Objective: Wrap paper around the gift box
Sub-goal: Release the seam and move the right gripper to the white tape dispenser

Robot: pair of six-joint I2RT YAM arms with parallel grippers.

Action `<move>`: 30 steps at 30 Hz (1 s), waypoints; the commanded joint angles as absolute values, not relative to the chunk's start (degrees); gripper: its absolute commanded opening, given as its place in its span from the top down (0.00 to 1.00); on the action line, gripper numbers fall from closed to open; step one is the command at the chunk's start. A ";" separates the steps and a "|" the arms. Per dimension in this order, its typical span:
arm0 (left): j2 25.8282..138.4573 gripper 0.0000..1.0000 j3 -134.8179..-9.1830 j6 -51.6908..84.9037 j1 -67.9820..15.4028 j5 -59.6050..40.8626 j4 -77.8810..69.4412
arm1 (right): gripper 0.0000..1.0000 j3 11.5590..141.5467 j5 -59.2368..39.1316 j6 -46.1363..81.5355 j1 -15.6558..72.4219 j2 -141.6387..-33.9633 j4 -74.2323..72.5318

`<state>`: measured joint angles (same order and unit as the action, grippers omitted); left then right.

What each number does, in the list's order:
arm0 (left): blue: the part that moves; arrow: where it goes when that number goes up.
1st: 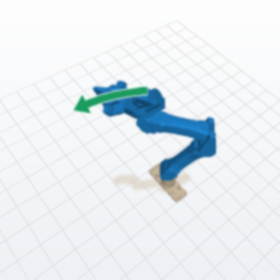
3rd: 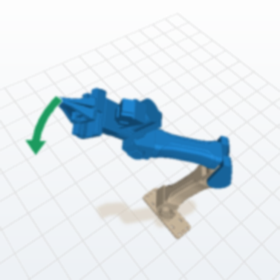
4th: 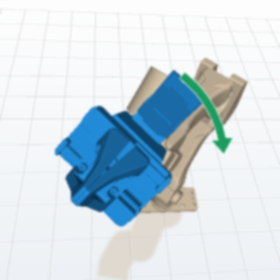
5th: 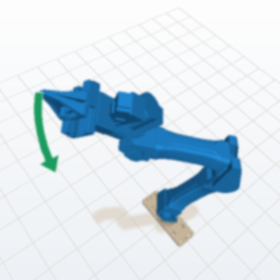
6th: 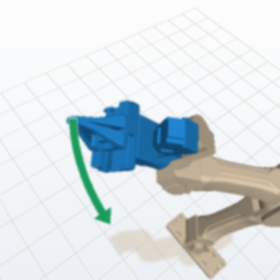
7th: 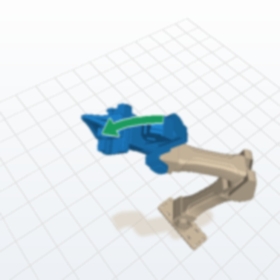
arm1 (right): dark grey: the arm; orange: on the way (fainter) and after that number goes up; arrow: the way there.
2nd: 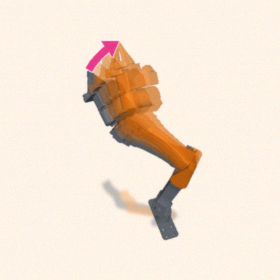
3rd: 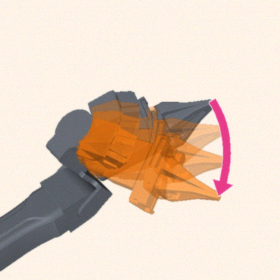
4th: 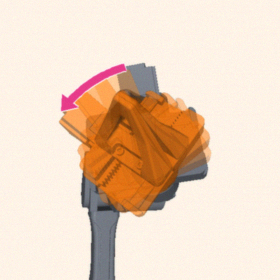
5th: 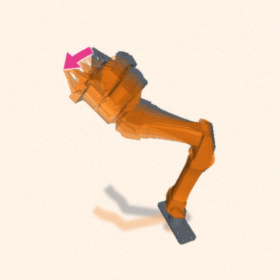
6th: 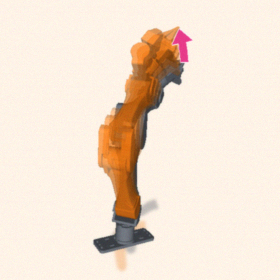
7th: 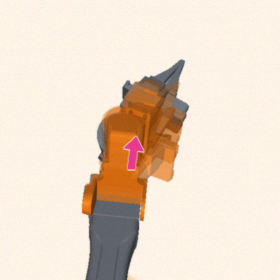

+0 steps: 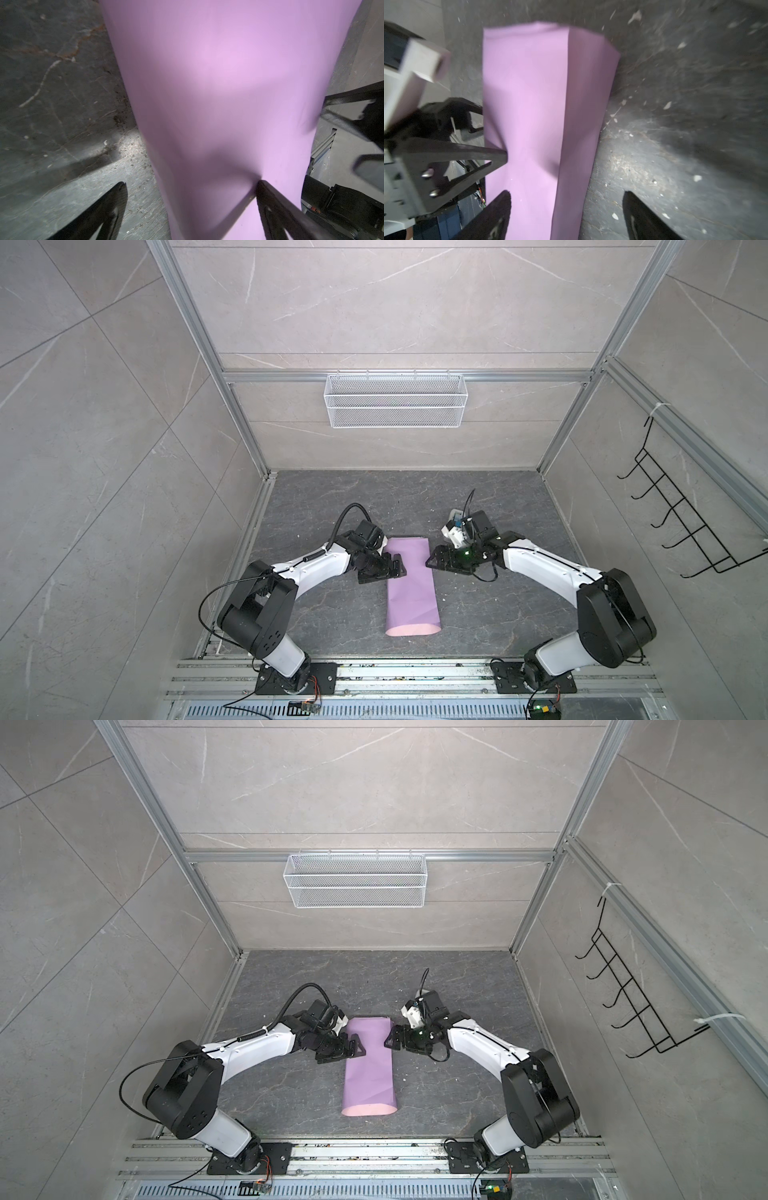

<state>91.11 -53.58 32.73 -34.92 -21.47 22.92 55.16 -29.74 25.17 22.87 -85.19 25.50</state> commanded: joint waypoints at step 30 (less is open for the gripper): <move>94.52 0.03 -52.95 31.80 -35.31 -18.24 28.15 | 0.47 68.24 -34.58 30.08 7.12 -107.06 11.25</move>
<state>91.48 -53.89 32.75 -34.83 -21.80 23.24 66.65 -33.52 30.22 7.05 -105.73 12.08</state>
